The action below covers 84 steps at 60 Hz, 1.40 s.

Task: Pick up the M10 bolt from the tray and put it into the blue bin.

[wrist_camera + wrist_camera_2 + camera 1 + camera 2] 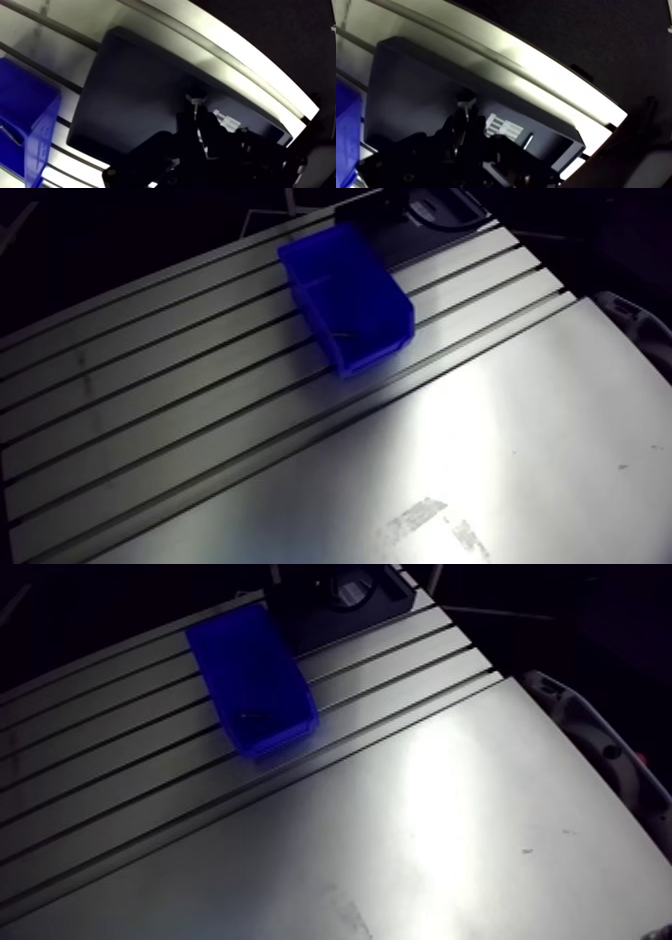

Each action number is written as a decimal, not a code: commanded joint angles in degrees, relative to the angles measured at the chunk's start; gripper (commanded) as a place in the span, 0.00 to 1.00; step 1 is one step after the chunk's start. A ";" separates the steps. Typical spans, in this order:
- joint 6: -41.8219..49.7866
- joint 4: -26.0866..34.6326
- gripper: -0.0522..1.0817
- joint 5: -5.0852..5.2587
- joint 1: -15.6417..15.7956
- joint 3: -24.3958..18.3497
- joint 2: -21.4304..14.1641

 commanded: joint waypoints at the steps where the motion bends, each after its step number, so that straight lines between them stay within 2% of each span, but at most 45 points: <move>1: -0.19 -0.11 0.88 0.00 0.10 0.62 -0.30; 11: -0.89 -0.02 0.94 0.00 0.08 1.34 -1.00; 33: -1.88 0.84 0.98 0.17 -0.26 2.70 -6.21; 43: -5.17 3.54 0.98 0.09 -0.27 3.71 -8.69; 54: -9.02 4.63 0.97 0.52 -0.27 5.43 -11.84; 72: -18.71 6.42 0.96 -0.08 0.75 7.67 -17.20; 84: -23.79 7.37 0.96 0.09 1.79 10.65 -20.81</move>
